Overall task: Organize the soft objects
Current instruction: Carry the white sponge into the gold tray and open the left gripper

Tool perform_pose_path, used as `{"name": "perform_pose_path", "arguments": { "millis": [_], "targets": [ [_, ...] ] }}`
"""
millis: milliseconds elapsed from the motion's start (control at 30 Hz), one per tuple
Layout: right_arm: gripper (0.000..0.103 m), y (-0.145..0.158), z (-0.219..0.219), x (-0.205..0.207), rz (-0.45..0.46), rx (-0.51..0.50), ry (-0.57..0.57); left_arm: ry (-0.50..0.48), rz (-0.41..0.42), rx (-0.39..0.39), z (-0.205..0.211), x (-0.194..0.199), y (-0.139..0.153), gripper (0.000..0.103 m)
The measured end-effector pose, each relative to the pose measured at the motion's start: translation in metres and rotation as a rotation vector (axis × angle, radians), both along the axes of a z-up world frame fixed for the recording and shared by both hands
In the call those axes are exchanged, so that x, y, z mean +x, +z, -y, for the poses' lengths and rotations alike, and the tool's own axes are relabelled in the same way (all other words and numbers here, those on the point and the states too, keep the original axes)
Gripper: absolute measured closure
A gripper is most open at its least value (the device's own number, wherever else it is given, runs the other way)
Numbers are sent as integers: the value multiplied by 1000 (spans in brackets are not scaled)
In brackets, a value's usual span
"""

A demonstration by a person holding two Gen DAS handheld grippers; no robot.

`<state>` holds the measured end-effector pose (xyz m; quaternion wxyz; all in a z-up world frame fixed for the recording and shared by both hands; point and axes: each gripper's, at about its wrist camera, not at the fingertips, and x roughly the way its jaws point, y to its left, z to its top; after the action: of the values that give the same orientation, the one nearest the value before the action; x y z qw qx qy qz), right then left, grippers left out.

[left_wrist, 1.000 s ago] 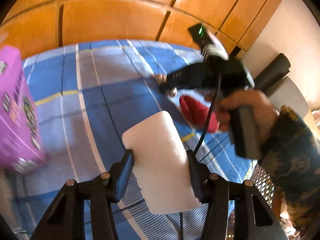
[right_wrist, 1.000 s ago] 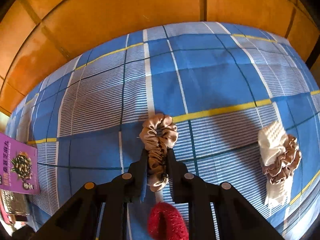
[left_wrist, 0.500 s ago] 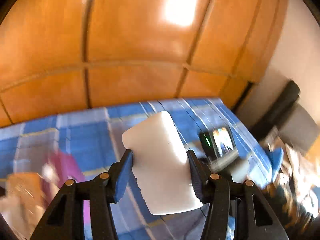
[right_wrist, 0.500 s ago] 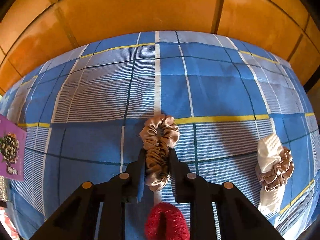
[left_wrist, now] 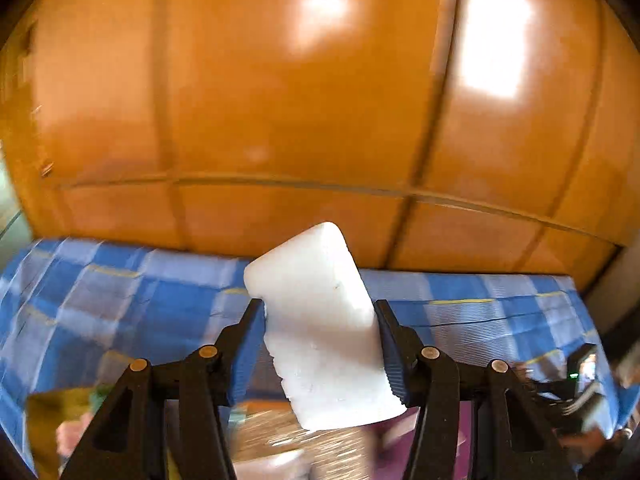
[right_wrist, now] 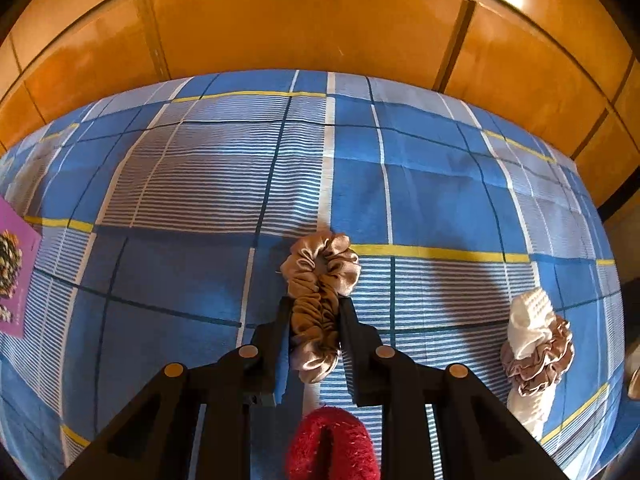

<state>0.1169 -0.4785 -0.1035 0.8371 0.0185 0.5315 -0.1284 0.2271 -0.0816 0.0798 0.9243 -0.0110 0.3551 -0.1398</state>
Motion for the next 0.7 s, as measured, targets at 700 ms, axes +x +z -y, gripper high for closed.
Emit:
{"name": "perform_pose_path", "arguments": {
  "millis": [700],
  "targets": [
    [84, -7, -23, 3, -6, -188, 64, 560, -182, -67, -310, -141, -116, 45]
  ]
}}
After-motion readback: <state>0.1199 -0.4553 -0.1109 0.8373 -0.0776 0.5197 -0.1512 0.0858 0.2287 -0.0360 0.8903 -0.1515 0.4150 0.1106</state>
